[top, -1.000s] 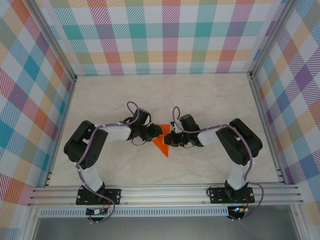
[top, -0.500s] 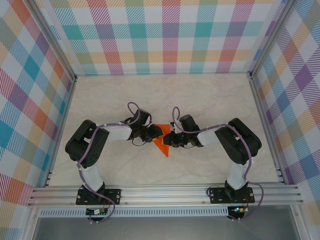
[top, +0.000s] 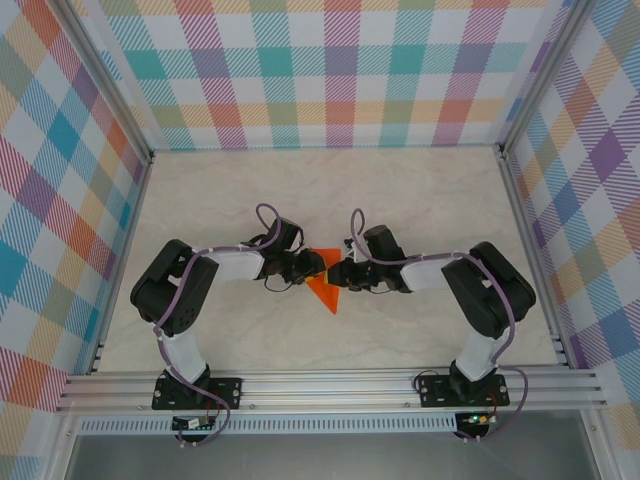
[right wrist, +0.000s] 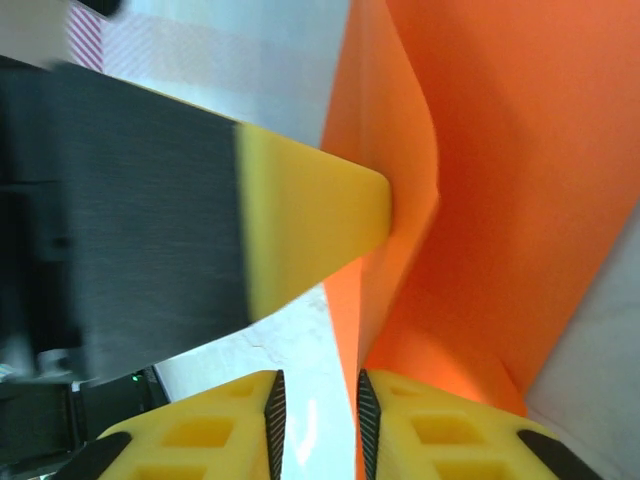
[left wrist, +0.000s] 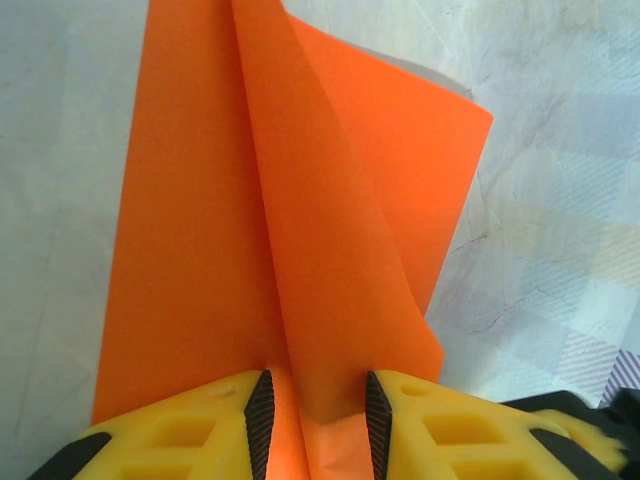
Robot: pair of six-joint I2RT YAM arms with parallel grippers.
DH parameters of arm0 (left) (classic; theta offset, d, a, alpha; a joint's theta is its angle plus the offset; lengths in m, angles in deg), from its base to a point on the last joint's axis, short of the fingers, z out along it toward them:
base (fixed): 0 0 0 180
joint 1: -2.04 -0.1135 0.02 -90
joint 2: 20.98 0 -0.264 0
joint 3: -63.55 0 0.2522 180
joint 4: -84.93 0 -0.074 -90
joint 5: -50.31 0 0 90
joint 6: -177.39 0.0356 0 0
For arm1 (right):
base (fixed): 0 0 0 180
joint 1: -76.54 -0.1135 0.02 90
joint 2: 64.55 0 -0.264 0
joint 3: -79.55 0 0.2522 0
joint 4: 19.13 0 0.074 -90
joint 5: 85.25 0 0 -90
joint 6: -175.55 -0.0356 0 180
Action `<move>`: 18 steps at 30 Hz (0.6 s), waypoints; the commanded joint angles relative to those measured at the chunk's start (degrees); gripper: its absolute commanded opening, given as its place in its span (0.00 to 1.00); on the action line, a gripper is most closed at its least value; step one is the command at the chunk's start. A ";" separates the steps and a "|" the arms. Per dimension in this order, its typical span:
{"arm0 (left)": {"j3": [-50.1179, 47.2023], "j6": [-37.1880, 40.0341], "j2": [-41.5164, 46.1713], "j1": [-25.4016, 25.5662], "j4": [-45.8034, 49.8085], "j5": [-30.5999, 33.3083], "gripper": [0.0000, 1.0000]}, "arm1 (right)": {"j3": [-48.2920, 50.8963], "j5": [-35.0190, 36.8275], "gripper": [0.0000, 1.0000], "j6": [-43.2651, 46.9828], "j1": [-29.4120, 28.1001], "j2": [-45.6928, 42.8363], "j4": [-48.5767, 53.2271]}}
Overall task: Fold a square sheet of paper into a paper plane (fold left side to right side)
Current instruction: Fourth fold the wing at the center of the table.
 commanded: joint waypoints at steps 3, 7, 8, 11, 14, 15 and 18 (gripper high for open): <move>0.87 1.02 -0.61 0.91 2.87 1.29 0.33 | 2.02 -0.91 0.33 1.84 3.38 -5.14 1.57; 0.94 0.94 -0.60 0.91 2.82 1.16 0.33 | 0.48 -1.70 0.34 1.71 4.67 -4.04 2.78; 0.95 0.93 -0.52 0.91 2.91 1.20 0.33 | -0.37 -1.77 0.34 1.51 4.79 -3.36 3.13; 0.90 1.03 -0.28 0.91 2.86 1.20 0.33 | -2.99 -1.79 0.33 0.46 4.77 -0.68 4.10; 0.86 0.96 -0.17 0.91 2.94 1.11 0.33 | -4.94 -1.62 0.33 -0.38 4.78 1.82 4.57; 0.89 0.94 -0.09 0.90 2.93 1.07 0.33 | -5.20 -1.62 0.33 -0.71 4.80 2.37 4.41; 0.81 1.07 0.10 0.91 3.03 1.29 0.33 | -6.06 -2.98 0.33 -1.60 4.77 4.25 2.98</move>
